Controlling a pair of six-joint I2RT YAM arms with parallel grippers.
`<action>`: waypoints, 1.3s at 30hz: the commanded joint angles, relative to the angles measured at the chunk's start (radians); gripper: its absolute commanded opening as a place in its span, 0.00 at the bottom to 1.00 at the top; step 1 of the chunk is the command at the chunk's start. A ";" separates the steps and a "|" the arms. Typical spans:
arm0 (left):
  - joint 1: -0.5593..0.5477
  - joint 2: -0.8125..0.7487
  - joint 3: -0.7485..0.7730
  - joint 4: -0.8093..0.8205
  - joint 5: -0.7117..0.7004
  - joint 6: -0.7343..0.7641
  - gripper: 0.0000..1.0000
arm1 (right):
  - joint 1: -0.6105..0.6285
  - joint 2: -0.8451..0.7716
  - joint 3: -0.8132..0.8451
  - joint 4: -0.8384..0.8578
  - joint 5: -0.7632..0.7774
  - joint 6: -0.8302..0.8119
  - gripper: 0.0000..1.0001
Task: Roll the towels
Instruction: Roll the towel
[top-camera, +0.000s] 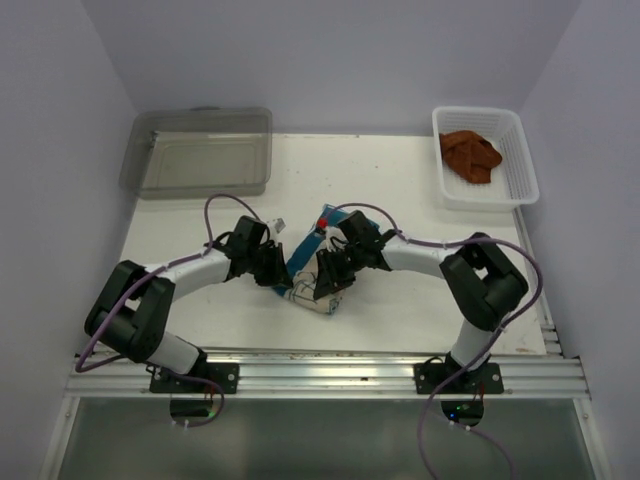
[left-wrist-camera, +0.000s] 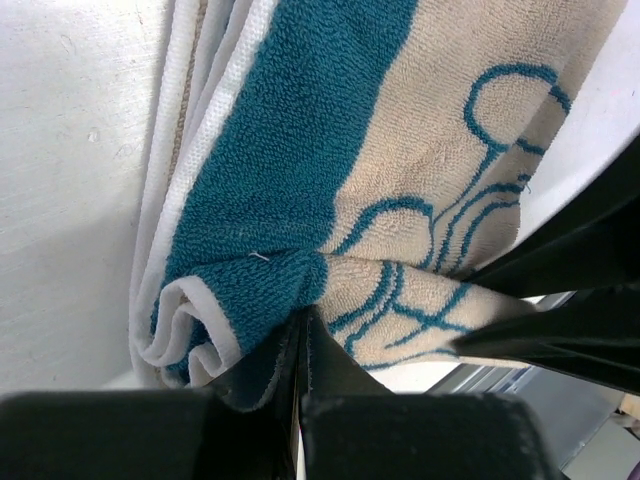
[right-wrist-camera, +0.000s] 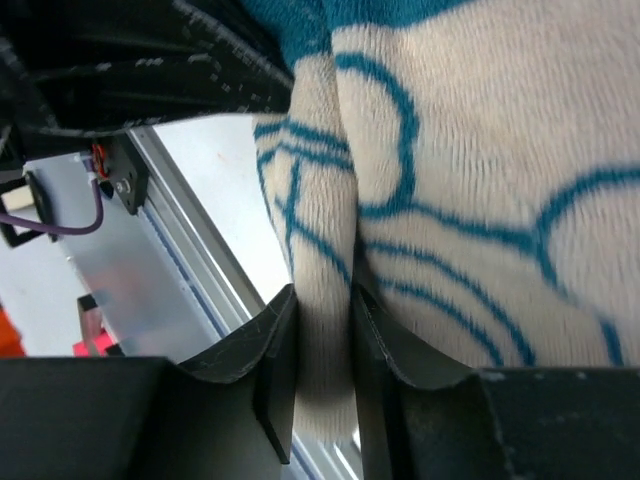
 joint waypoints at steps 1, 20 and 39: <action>-0.003 0.032 -0.005 -0.004 -0.056 0.016 0.00 | 0.004 -0.138 -0.018 -0.141 0.141 -0.041 0.33; -0.006 0.040 -0.007 -0.016 -0.047 0.016 0.00 | 0.312 -0.261 0.184 -0.407 0.661 -0.162 0.00; -0.006 0.014 -0.005 -0.037 -0.059 0.017 0.00 | 0.329 -0.090 0.080 -0.332 0.847 -0.150 0.00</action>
